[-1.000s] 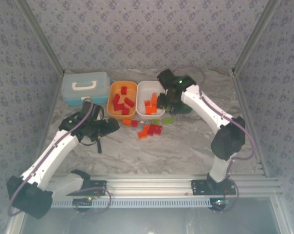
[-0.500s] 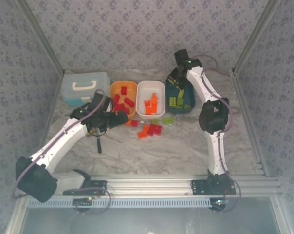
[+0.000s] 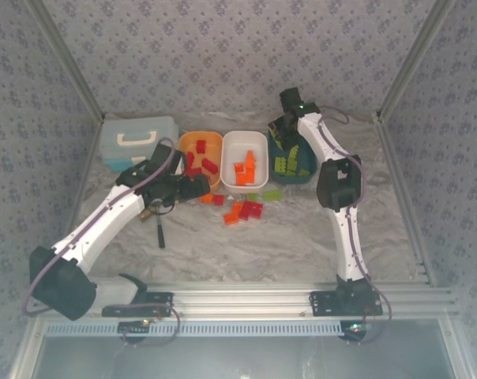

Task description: Sort the legos into containers by color

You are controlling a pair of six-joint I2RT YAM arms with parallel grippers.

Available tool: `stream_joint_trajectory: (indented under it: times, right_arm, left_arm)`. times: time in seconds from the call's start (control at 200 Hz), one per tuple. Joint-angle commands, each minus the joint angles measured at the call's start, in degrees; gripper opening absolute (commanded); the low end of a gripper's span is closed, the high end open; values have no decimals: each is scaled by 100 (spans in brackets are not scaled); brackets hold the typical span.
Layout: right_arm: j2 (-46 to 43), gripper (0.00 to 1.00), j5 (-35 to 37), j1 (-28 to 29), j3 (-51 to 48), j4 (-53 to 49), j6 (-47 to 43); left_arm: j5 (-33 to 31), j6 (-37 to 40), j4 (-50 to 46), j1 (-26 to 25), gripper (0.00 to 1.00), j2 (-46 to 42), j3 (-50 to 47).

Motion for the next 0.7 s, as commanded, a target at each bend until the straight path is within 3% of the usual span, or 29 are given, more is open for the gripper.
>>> stream_joint_trajectory:
  times: [0.0, 0.335, 0.565, 0.695]
  right_arm:
    - [142, 65, -41, -92, 50, -115, 422]
    - [93, 83, -6, -106, 672, -534, -196]
    - [-607, 84, 275, 46, 557, -778, -998]
    - [-1306, 83, 549, 339, 94, -804, -1886]
  left_arm:
    - [-110, 325, -109, -41, 87, 316, 310]
    - [-190, 631, -52, -200, 82, 1028, 470]
    - [-156, 759, 37, -424, 79, 1235, 453]
    - [-188, 1561, 16, -938, 74, 1468, 419]
